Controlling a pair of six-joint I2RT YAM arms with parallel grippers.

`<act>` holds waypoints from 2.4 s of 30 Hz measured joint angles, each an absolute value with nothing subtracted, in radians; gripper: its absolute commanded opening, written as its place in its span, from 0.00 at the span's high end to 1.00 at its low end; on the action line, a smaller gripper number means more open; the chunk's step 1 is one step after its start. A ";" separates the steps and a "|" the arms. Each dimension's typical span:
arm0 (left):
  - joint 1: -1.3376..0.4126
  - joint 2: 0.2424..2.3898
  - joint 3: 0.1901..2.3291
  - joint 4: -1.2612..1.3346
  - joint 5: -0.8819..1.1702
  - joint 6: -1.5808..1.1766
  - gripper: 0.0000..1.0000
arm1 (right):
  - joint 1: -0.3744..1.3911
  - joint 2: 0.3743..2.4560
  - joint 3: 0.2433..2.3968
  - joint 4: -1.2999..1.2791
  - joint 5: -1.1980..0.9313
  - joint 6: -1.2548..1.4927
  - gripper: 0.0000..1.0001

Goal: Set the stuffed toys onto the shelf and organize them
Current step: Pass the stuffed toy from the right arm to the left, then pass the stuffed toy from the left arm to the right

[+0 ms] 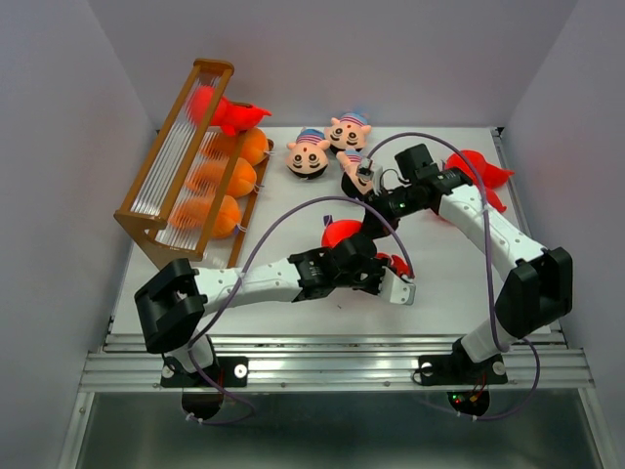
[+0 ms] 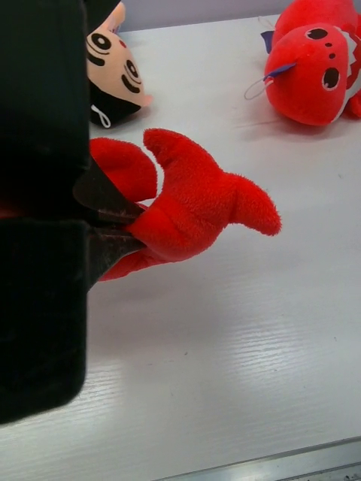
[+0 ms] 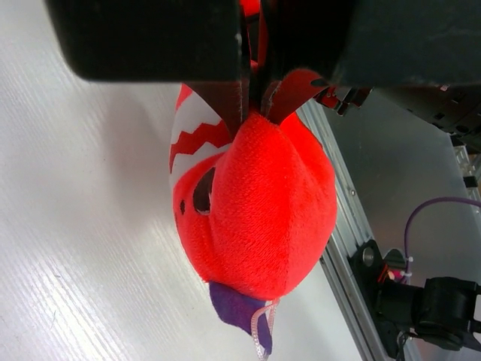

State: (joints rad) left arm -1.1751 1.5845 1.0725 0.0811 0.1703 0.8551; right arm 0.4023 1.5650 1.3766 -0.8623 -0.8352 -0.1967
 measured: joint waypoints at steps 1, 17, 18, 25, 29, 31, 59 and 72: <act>-1.173 1.584 1.074 0.076 0.175 0.855 1.00 | 0.402 1.564 1.374 -0.862 -0.834 -0.199 0.99; -1.166 1.526 1.082 -0.113 0.168 0.833 1.00 | 0.402 1.497 1.423 -0.908 -0.770 -0.299 0.00; -1.163 1.514 1.082 -0.121 0.166 0.833 1.00 | 0.401 1.489 1.433 -0.910 -0.762 -0.300 0.00; -1.106 1.412 1.109 -0.208 0.153 0.836 1.00 | 0.294 1.406 1.497 -0.908 -0.719 -0.316 0.00; -1.005 1.405 1.213 -0.313 0.165 0.860 1.00 | 0.179 1.365 1.406 -0.861 -0.740 -0.334 0.00; -0.946 1.410 1.281 -0.361 0.173 0.874 1.00 | 0.127 1.356 1.314 -0.836 -0.757 -0.353 0.00; -0.369 1.704 1.625 -0.471 0.410 1.039 1.00 | -0.014 1.380 0.999 -0.799 -1.074 -0.546 0.00; -0.311 1.733 1.626 -0.393 0.419 1.040 1.00 | -0.014 1.380 0.998 -0.799 -1.082 -0.547 0.00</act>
